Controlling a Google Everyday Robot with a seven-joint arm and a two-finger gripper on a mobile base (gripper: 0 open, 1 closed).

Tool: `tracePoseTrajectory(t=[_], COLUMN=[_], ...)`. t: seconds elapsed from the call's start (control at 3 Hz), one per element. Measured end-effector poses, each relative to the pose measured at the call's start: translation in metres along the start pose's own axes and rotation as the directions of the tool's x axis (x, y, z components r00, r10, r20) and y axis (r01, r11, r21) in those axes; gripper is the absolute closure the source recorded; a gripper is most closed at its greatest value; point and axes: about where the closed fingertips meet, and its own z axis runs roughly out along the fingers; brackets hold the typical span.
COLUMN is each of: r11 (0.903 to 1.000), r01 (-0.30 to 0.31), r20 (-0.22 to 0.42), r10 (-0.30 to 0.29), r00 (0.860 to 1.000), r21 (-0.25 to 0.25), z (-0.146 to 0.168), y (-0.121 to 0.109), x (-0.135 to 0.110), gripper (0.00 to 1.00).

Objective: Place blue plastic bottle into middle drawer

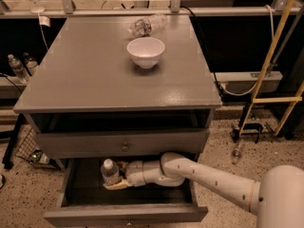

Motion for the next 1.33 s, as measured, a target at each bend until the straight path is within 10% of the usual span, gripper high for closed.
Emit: tracePoseTrajectory(t=[1.0,1.33], r11=[0.9955,0.9934], r01=[-0.061,-0.096], r20=[-0.015,-0.032], r10=[0.06,0.094], r00=[0.998,0.995], r21=[-0.073,-0.062], z=[0.022,0.025], y=[0.016,0.018], x=[0.017,0.025], gripper=[1.0,0.82])
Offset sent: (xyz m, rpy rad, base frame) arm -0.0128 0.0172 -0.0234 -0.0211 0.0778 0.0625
